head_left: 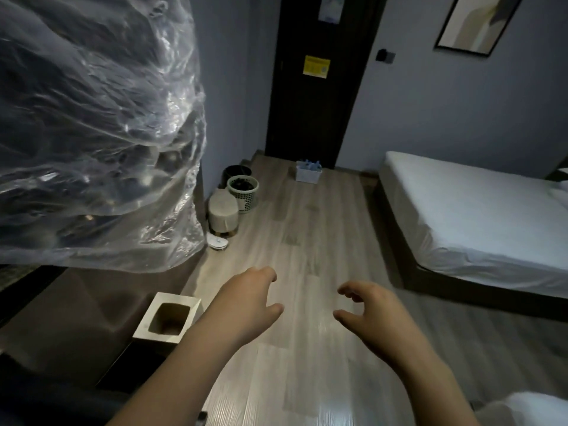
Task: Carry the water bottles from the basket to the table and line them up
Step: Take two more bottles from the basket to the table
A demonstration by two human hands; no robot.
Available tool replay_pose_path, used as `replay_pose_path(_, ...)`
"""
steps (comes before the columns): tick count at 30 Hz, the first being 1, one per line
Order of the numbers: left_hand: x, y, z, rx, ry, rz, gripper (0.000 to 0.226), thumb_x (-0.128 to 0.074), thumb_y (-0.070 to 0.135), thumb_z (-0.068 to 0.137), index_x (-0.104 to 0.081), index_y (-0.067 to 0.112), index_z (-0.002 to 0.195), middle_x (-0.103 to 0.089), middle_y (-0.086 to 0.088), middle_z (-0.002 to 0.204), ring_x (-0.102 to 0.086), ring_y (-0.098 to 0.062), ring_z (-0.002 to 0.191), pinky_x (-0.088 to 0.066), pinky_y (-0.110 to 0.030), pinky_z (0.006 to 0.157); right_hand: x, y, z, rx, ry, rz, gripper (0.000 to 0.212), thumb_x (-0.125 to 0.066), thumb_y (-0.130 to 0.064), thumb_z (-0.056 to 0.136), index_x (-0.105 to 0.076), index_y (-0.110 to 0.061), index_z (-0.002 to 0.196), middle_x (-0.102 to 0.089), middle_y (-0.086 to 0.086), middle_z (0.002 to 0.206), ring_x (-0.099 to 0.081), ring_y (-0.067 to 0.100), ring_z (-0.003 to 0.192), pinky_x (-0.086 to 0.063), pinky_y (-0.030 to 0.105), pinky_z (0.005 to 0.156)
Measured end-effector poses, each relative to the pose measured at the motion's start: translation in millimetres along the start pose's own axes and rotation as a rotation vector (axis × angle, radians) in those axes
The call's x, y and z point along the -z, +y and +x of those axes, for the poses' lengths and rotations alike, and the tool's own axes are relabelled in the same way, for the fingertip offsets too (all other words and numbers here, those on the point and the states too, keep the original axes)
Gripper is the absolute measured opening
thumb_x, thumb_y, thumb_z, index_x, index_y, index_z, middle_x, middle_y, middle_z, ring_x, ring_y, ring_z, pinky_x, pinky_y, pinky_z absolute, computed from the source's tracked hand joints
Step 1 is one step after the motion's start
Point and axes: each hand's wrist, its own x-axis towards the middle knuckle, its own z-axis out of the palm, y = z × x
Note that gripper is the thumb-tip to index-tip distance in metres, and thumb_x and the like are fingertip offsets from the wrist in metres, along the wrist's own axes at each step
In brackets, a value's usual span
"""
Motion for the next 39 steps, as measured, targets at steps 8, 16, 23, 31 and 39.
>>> replay_pose_path(8, -19, 56, 136, -0.049, -0.027, 0.062, 0.048, -0.055, 0.040, 0.088, -0.044, 0.024, 0.132, -0.050, 0.006, 0.134, -0.048, -0.013, 0.122, -0.040, -0.025, 0.095, 48, 73, 107, -0.044, 0.047, 0.048, 0.043, -0.066, -0.034, 0.085, -0.055, -0.028, 0.126, -0.057, -0.011, 0.124, -0.053, 0.004, 0.113, -0.043, 0.019, 0.093)
replay_pose_path(16, -25, 88, 254, -0.057, -0.014, 0.102, 0.047, -0.056, 0.040, 0.087, -0.045, 0.024, 0.131, -0.052, 0.005, 0.131, -0.050, -0.014, 0.120, -0.042, -0.027, 0.094, 91, 117, 212, -0.027, 0.072, 0.044, 0.043, -0.065, -0.034, 0.086, -0.055, -0.027, 0.127, -0.056, -0.009, 0.126, -0.054, 0.005, 0.113, -0.046, 0.023, 0.096)
replay_pose_path(23, -28, 88, 378, -0.086, -0.037, 0.105, 0.046, -0.057, 0.042, 0.086, -0.048, 0.022, 0.127, -0.054, 0.002, 0.126, -0.053, -0.016, 0.117, -0.044, -0.029, 0.095, 107, 138, 326, -0.037, 0.070, -0.009, 0.044, -0.063, -0.034, 0.086, -0.053, -0.027, 0.129, -0.055, -0.009, 0.128, -0.053, 0.006, 0.114, -0.046, 0.022, 0.095)
replay_pose_path(31, -1, 63, 545, -0.115, -0.029, 0.088, 0.047, -0.058, 0.043, 0.085, -0.048, 0.023, 0.126, -0.054, 0.003, 0.126, -0.052, -0.016, 0.118, -0.042, -0.029, 0.097, 125, 140, 481, -0.069, 0.070, -0.030, 0.045, -0.062, -0.034, 0.088, -0.051, -0.027, 0.131, -0.052, -0.009, 0.131, -0.052, 0.004, 0.116, -0.045, 0.021, 0.097)
replay_pose_path(39, -3, 59, 683, -0.138, -0.096, 0.098, 0.049, -0.059, 0.044, 0.085, -0.048, 0.023, 0.128, -0.054, 0.002, 0.126, -0.052, -0.017, 0.118, -0.042, -0.029, 0.098, 131, 166, 612, -0.107, 0.045, -0.014, 0.045, -0.062, -0.034, 0.088, -0.052, -0.026, 0.131, -0.054, -0.008, 0.130, -0.053, 0.005, 0.115, -0.046, 0.020, 0.095)
